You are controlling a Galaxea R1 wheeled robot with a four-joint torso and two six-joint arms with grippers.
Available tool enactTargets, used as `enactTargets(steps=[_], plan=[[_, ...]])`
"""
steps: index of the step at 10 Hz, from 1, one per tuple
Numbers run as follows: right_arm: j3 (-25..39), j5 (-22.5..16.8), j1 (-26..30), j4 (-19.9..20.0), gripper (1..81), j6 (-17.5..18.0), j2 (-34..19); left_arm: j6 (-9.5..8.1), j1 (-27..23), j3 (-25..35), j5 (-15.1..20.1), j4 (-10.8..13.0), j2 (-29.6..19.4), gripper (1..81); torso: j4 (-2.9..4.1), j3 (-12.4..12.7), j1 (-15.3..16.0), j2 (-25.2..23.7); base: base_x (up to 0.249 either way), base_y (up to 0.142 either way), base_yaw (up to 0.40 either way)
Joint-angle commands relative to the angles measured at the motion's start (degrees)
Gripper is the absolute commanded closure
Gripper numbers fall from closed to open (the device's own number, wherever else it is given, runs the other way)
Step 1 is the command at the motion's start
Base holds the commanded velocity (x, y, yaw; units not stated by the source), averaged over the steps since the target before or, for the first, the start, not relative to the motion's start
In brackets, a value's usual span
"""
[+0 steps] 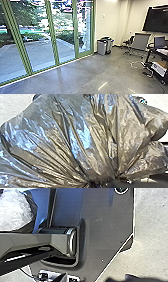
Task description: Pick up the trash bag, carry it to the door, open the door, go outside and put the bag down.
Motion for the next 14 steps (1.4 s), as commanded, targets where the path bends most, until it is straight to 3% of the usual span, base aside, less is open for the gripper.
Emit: enactTargets(steps=[1, 4, 14], plan=[[0.18, -3.33, 3.09, -0.31, 1.0, -0.1, -0.29, 0.57, -2.33, 0.19, 3.51, 0.57, 0.12, 81.1, 0.0, 0.0, 0.0, 0.0, 0.125, -0.076, 0.0], [0.18, -3.33, 3.09, -0.31, 1.0, -0.1, -0.28, 0.66, -2.41, 0.28, 3.51, 0.57, 0.12, 81.1, 0.0, 0.0, -0.02, 0.0, 0.125, -0.069, 0.0], [-0.87, -3.33, 2.47, -0.58, 1.0, -0.1, -0.02, 0.75, -2.33, 0.28, 2.2, 0.57, 0.12, 81.1, 0.0, 0.0, 0.0, 0.0, 0.118, 0.0, 0.0]])
